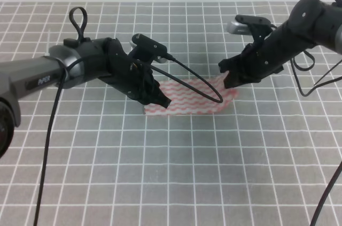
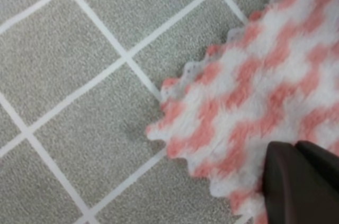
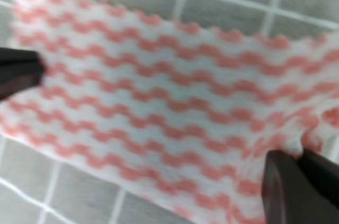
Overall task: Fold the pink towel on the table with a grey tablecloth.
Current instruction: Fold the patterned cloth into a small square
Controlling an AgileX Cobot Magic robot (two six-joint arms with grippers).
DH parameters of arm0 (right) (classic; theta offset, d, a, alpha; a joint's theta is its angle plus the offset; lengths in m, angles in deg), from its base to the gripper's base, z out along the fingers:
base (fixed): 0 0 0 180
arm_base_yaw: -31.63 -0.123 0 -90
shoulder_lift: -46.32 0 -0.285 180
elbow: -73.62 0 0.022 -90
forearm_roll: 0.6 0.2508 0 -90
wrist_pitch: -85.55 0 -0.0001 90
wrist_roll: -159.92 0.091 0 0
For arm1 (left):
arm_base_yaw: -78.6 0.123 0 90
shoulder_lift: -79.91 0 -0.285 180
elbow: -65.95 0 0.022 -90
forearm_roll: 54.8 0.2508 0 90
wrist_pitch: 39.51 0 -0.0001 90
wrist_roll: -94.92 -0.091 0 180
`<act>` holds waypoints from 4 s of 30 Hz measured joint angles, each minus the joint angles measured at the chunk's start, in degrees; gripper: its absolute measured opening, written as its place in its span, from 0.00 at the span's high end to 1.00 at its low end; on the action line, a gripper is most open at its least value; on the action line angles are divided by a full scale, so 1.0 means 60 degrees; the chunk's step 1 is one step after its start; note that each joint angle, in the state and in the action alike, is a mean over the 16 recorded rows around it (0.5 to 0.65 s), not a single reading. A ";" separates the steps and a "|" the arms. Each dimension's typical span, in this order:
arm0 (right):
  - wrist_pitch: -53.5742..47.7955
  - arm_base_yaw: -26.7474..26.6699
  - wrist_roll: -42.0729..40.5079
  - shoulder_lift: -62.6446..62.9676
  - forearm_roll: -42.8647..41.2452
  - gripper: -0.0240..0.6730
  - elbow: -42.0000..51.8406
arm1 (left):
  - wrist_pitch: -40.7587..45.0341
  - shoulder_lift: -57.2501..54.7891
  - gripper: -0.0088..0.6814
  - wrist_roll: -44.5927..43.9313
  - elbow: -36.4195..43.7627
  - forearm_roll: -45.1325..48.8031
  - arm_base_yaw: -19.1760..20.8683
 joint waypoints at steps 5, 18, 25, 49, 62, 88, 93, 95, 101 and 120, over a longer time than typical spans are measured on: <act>-0.0118 -0.0009 -0.0401 0.0056 0.0585 0.99 -0.0085 | -0.0072 -0.0004 0.99 -0.0002 -0.0002 -0.0020 0.0001; -0.0229 -0.0088 -0.0959 -0.0023 0.1127 0.98 -0.0167 | -0.0234 0.0091 0.99 -0.0004 -0.0034 -0.0095 0.0002; -0.0273 -0.0159 -0.1140 -0.0055 0.1262 0.98 -0.0231 | -0.0230 0.0232 0.98 -0.0005 -0.0031 -0.0086 0.0007; -0.0286 -0.0573 -0.1508 -0.0055 0.1664 0.98 -0.0261 | -0.0637 0.1896 0.71 0.1093 -0.0024 -0.0057 0.0833; 0.0199 -0.1069 -0.1909 -0.0074 0.2385 0.98 -0.0271 | -0.0686 0.2535 0.71 0.1207 -0.0024 -0.0111 0.1082; 0.0220 -0.1715 -0.2012 -0.1186 0.3496 0.98 -0.1232 | -0.0531 0.2559 0.71 0.1212 -0.0025 -0.0120 0.1159; 0.0247 -0.1721 -0.2094 -0.1261 0.3763 0.98 -0.1259 | -0.0509 0.2545 0.71 0.1210 -0.0024 -0.0115 0.1160; 0.0259 -0.1723 -0.2128 -0.1288 0.3899 0.98 -0.1275 | -0.0502 0.2539 0.71 0.1209 -0.0024 -0.0113 0.1160; 0.0312 -0.1748 -0.2256 -0.1352 0.4176 0.98 -0.1315 | -0.0487 0.2545 0.71 0.1208 -0.0024 -0.0113 0.1160; 0.0500 -0.1806 -0.2402 -0.1665 0.4616 0.98 -0.1387 | -0.0460 0.2559 0.71 0.1205 -0.0024 -0.0089 0.1159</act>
